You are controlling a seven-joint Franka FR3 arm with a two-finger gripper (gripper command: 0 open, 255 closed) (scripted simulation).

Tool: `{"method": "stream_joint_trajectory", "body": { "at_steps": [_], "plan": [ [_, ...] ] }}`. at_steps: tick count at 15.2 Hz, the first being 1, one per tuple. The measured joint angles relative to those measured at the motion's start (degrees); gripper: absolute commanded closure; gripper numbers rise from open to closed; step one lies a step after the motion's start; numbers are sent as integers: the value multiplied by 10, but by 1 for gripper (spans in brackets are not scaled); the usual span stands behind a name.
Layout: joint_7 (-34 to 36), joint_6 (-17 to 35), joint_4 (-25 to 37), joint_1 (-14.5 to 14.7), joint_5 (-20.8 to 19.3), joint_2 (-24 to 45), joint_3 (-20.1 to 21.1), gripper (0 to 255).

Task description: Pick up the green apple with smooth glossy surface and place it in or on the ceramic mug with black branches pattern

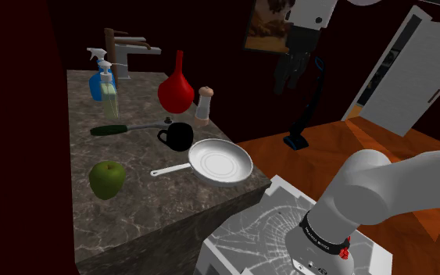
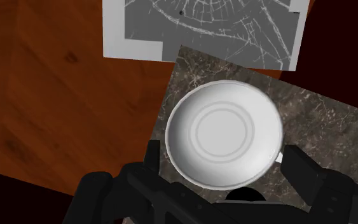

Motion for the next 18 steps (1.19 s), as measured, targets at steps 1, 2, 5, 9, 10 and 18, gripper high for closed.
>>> {"method": "stream_joint_trajectory", "body": {
  "at_steps": [1,2,5,9,10,18],
  "plan": [
    [0,0,0,0,0,0,0,0],
    [4,3,-1,2,4,3,3,0],
    [28,35,-16,11,25,23,24,0],
    [60,85,-27,26,54,64,55,0],
    [70,97,-34,30,62,69,64,0],
    [136,197,-20,58,109,181,129,0]
  ]
}}
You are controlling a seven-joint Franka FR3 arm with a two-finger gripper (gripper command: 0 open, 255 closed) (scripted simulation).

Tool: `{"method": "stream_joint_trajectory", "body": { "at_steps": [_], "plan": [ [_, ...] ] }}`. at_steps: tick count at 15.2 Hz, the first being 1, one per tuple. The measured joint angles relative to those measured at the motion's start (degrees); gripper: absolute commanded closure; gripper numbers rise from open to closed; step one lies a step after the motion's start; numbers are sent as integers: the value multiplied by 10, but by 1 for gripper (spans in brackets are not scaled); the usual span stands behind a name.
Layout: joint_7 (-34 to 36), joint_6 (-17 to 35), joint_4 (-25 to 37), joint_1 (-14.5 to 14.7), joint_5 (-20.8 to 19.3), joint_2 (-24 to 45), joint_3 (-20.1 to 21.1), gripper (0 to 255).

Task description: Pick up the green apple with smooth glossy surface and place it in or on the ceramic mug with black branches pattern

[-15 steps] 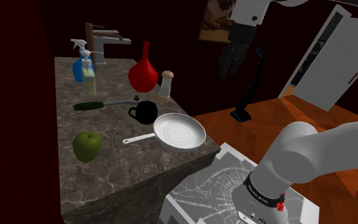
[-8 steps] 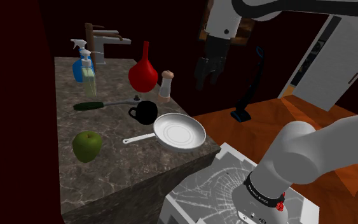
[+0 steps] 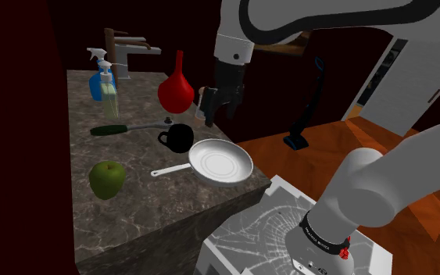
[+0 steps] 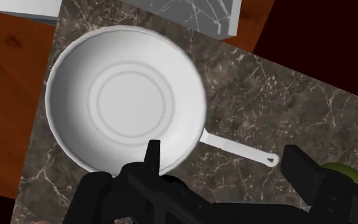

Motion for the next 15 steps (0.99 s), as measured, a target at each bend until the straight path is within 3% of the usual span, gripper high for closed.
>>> {"method": "stream_joint_trajectory", "body": {
  "at_steps": [8,15],
  "plan": [
    [69,82,56,24,18,131,62,0],
    [136,142,139,46,-3,270,105,0]
  ]
}}
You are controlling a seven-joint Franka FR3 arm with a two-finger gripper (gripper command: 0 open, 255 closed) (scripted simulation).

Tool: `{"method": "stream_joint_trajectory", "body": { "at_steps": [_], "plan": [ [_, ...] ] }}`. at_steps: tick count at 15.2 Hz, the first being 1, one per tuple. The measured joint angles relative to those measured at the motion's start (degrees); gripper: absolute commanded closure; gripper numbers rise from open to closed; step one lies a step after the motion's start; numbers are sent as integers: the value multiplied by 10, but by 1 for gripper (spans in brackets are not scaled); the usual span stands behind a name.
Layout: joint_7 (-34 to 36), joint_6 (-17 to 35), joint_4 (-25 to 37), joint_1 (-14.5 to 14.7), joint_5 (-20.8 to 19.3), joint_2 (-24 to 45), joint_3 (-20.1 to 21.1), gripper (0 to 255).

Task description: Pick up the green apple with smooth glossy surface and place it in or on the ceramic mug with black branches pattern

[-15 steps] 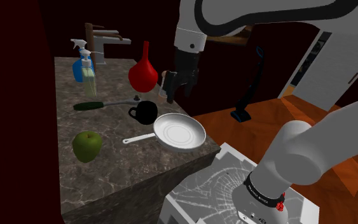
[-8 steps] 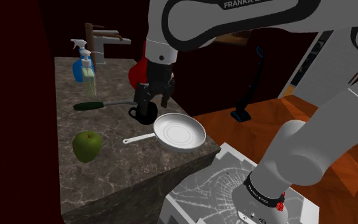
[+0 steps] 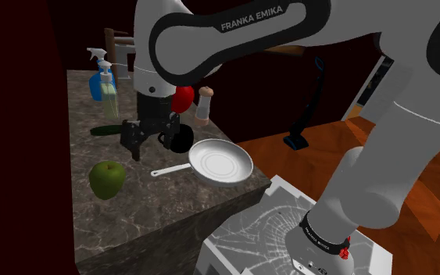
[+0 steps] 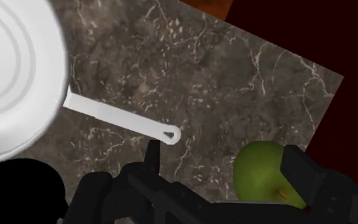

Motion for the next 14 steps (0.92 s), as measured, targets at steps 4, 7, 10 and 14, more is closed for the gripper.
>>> {"method": "stream_joint_trajectory", "body": {
  "at_steps": [4,7,10,14],
  "plan": [
    [38,23,64,19,-26,86,13,0],
    [62,30,114,36,-46,144,18,0],
    [71,46,118,44,-53,165,18,0],
    [76,72,110,49,-60,183,17,0]
  ]
}}
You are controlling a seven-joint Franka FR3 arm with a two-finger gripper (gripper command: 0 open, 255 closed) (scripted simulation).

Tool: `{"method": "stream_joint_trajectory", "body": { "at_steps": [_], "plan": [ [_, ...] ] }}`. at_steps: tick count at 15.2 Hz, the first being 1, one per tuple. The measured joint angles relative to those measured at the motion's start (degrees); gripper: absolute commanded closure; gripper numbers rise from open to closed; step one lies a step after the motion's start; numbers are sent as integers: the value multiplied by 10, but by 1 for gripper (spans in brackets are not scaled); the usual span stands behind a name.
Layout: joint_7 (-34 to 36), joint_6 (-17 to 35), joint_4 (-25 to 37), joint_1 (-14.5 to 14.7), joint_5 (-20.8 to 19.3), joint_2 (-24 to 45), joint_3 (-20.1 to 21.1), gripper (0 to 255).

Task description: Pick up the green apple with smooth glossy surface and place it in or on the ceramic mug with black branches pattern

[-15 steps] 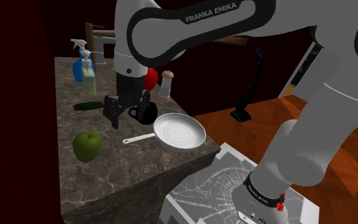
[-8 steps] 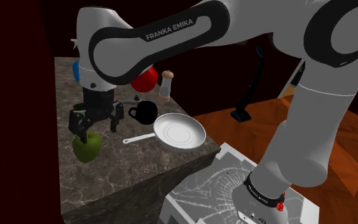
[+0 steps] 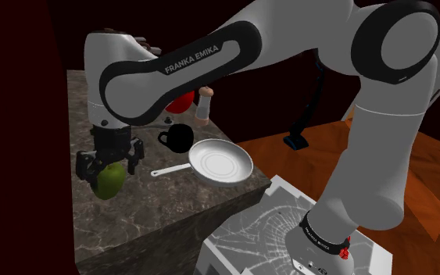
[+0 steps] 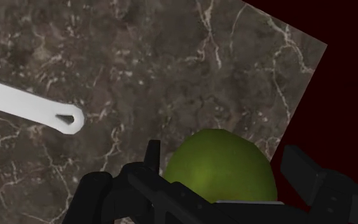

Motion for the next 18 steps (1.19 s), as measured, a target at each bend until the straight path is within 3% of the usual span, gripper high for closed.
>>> {"method": "stream_joint_trajectory", "body": {
  "at_steps": [7,8,18],
  "plan": [
    [2,11,-6,2,-2,6,0,0],
    [2,11,-6,2,-2,6,0,255],
    [2,11,-5,2,-3,5,-1,255]
  ]
}}
